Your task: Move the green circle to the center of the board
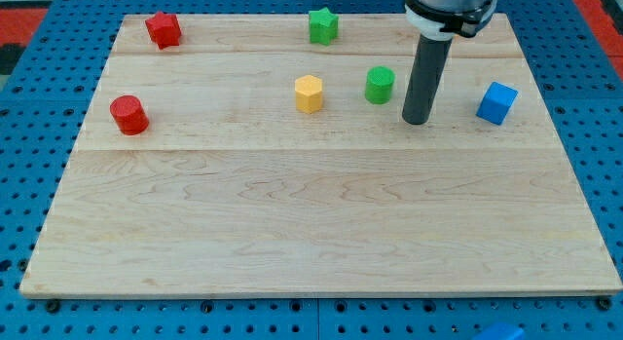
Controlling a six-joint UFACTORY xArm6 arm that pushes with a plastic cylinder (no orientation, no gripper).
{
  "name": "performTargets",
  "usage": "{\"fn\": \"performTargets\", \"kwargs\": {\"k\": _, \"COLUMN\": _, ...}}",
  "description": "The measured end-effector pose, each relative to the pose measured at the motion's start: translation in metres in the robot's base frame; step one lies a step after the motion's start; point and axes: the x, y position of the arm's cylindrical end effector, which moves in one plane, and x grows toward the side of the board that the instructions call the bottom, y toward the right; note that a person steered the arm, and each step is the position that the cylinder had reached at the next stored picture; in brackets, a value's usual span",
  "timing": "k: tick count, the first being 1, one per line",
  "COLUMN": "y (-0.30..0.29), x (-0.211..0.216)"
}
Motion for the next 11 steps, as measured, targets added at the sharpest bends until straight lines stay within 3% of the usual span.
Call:
{"fn": "performTargets", "kwargs": {"k": 2, "y": 0.000, "x": -0.060}}
{"fn": "performTargets", "kwargs": {"k": 4, "y": -0.074, "x": -0.062}}
{"fn": "performTargets", "kwargs": {"k": 5, "y": -0.078, "x": -0.035}}
{"fn": "performTargets", "kwargs": {"k": 6, "y": -0.072, "x": 0.030}}
{"fn": "performTargets", "kwargs": {"k": 9, "y": -0.073, "x": -0.073}}
{"fn": "performTargets", "kwargs": {"k": 11, "y": -0.104, "x": -0.086}}
